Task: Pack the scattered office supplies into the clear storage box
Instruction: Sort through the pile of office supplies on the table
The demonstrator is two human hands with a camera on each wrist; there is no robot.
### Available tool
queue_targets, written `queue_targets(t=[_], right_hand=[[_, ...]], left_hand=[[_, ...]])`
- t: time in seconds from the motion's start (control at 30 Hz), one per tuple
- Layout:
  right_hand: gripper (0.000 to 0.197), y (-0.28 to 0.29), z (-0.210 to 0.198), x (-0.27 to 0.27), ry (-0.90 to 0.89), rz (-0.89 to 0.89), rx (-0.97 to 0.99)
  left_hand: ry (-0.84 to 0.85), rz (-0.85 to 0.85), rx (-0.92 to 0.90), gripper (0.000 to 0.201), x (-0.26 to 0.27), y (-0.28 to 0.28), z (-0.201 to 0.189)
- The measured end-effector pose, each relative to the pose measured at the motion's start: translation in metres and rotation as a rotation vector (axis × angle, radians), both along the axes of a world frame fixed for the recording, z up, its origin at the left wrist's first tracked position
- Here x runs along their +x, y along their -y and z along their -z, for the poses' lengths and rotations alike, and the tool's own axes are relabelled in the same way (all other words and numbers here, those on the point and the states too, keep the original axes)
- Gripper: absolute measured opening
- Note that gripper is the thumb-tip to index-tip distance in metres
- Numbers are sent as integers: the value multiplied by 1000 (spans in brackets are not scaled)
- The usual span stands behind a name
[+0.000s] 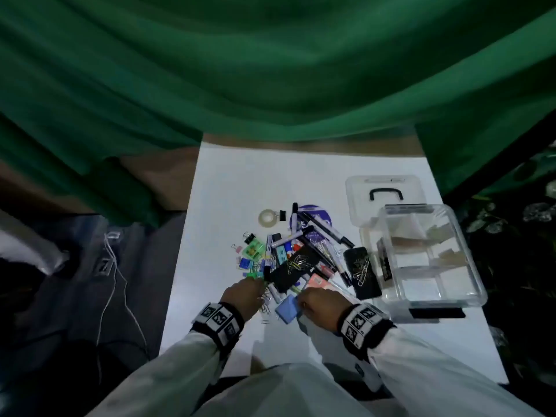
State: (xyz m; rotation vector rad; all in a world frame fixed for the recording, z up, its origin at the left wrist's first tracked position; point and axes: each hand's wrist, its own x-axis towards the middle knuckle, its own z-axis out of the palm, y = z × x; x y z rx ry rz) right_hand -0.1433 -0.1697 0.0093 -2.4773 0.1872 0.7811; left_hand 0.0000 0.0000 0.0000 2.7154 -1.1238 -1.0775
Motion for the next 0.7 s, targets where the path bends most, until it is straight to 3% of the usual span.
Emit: queue_targets(t=[0.13,0.27,0.4,0.6,0.7], right_hand=[[37,-11,10,15,45,23,-97],[37,-8,19,13,4,74,-206],[31,-21,17,26,128,68,-191],[11,-75,23,35,136,-218,-141],[25,-67,27,36,98,-195,-171]], left_hand=[[46,-20,62,54,-2,-2,18],[64,-38,-88,75,-5,-22,41],[81,-4,-294,56,-5,-27,50],[-55,-70,-229,18,10,-16,46],[-89,-85,-231,8,17,-20,48]])
